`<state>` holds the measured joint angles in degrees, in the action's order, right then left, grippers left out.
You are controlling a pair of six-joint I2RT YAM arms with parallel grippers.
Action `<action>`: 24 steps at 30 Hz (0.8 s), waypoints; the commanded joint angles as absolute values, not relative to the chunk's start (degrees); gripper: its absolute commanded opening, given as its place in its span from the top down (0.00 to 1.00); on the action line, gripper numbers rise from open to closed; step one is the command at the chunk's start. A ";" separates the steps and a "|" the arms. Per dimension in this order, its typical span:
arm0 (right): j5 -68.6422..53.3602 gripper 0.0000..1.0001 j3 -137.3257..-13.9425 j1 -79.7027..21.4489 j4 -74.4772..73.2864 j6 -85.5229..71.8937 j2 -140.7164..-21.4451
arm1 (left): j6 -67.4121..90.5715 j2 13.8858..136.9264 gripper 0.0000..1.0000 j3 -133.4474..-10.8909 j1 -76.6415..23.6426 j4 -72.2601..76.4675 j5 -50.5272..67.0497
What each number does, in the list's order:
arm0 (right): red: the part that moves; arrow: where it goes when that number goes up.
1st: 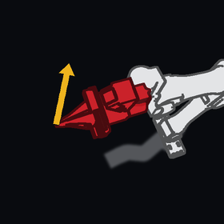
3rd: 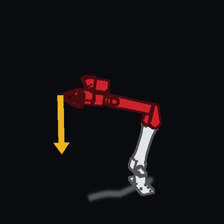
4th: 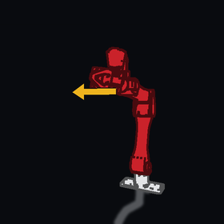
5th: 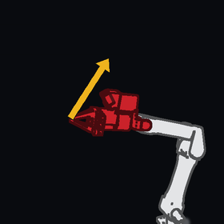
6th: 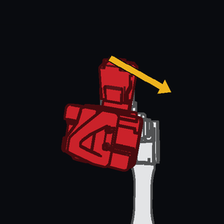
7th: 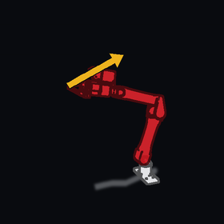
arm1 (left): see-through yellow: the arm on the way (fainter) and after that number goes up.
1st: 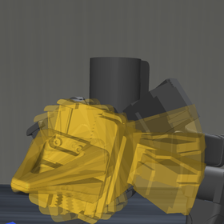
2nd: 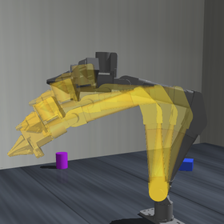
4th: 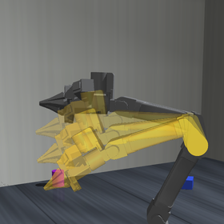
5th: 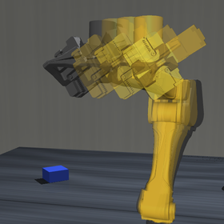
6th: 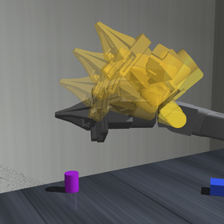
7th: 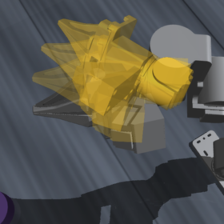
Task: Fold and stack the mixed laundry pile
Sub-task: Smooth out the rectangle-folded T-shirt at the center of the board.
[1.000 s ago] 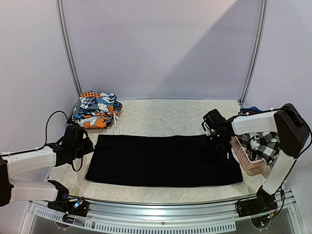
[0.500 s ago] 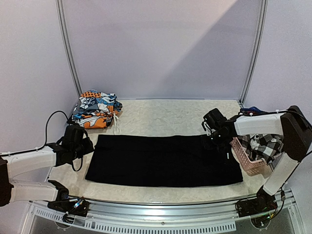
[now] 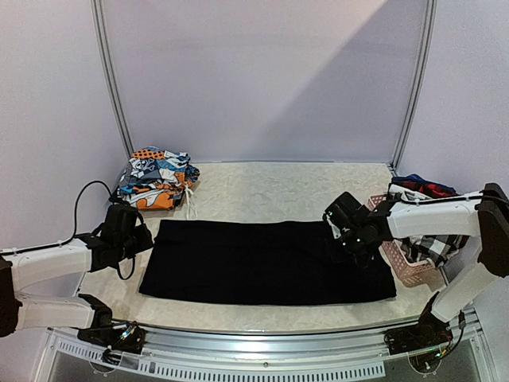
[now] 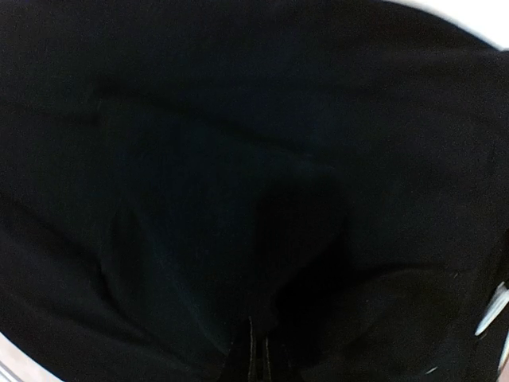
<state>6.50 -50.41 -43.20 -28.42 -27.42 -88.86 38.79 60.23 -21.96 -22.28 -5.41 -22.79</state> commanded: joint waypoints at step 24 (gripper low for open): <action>6.67 0.39 -45.88 -36.71 -18.24 -34.26 -80.63 | 37.84 58.30 0.54 -20.76 -23.56 -5.44 -21.74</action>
<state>5.48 -44.49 -38.22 -20.03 -32.86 -76.12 38.74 59.46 -21.61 -22.70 -5.39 -22.63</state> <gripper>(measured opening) 0.610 0.457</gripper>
